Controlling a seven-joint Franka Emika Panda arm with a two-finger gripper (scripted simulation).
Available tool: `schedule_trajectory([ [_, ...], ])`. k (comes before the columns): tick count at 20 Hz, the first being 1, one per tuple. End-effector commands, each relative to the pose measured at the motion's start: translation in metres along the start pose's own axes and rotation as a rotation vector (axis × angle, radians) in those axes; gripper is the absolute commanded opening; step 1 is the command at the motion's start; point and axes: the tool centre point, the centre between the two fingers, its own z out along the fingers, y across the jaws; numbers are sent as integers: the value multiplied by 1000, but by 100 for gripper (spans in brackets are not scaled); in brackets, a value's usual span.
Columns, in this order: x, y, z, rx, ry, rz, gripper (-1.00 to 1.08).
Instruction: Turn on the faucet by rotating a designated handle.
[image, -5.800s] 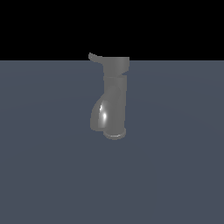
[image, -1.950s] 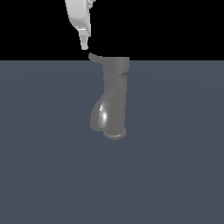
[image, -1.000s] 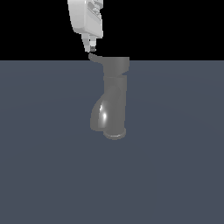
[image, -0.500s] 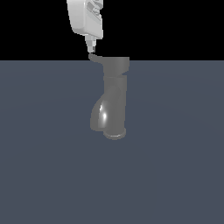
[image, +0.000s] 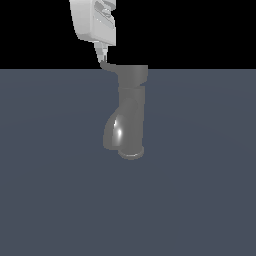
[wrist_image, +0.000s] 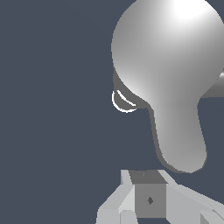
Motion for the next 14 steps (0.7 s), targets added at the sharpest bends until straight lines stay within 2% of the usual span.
schedule_trajectory([
  [1,3,13,8,-22,7,6,-100],
  [7,5,30,14,-33,10,16,-100],
  [8,-1,19,-1,6,1,9,-100],
  [14,9,36,2,-4,3,11,-100],
])
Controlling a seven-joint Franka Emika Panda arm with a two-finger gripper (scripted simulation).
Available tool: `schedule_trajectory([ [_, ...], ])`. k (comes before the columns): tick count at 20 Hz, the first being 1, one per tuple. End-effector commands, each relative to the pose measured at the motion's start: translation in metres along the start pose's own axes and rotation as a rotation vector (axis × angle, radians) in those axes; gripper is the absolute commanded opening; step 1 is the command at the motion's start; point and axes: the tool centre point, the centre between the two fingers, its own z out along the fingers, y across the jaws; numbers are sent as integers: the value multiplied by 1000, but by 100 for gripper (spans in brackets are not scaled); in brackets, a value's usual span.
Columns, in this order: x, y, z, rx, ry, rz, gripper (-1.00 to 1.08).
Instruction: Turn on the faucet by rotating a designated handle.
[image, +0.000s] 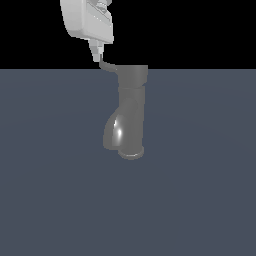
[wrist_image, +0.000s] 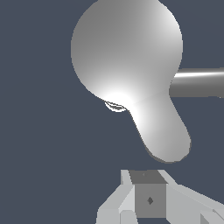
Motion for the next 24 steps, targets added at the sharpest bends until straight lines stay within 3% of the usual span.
schedule_trajectory([
  [1,11,9,5,-16,7,11,-100],
  [17,37,57,14,-42,13,15,-100],
  [18,37,57,14,-42,13,15,-100],
  [19,13,51,-2,-3,4,-24,-100],
  [24,38,57,2,-14,6,-13,-100],
])
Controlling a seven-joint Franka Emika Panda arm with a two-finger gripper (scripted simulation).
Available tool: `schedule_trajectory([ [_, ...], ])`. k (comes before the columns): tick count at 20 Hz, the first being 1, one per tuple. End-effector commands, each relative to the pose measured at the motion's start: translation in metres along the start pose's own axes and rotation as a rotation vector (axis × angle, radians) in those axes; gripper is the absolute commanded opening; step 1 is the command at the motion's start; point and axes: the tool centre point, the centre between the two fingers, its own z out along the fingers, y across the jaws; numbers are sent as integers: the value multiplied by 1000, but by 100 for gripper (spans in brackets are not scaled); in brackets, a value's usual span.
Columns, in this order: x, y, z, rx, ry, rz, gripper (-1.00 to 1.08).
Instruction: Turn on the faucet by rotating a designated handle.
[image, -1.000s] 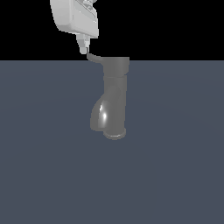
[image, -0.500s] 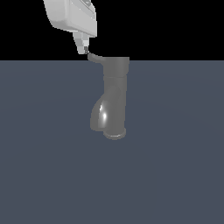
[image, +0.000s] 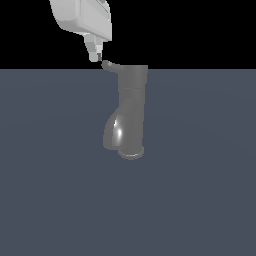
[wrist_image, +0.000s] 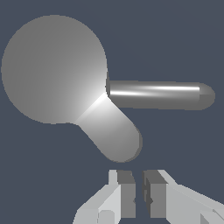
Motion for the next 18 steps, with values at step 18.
schedule_trajectory([
  [18,72,10,3,-15,10,6,-100],
])
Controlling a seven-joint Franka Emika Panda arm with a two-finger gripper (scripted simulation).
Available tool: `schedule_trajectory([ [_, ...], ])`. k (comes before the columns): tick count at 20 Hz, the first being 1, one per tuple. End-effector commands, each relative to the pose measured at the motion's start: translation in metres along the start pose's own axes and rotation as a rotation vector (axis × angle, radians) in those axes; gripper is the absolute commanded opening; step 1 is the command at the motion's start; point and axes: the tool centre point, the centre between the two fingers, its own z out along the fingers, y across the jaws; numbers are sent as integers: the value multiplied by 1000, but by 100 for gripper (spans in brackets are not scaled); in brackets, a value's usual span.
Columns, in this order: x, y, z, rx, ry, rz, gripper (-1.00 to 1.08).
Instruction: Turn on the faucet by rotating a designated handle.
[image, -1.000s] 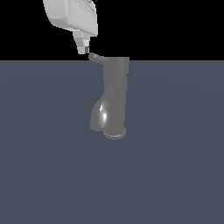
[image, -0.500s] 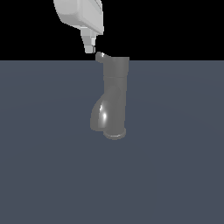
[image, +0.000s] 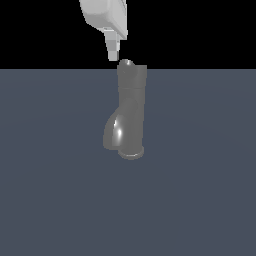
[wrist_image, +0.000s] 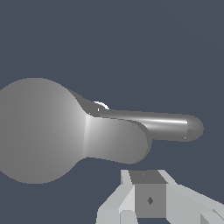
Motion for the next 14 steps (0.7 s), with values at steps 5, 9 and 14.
schedule_trajectory([
  [5,58,-13,11,-21,1,61,-100],
  [9,85,-20,16,-31,2,79,-100],
  [14,61,-32,0,4,1,28,-100],
])
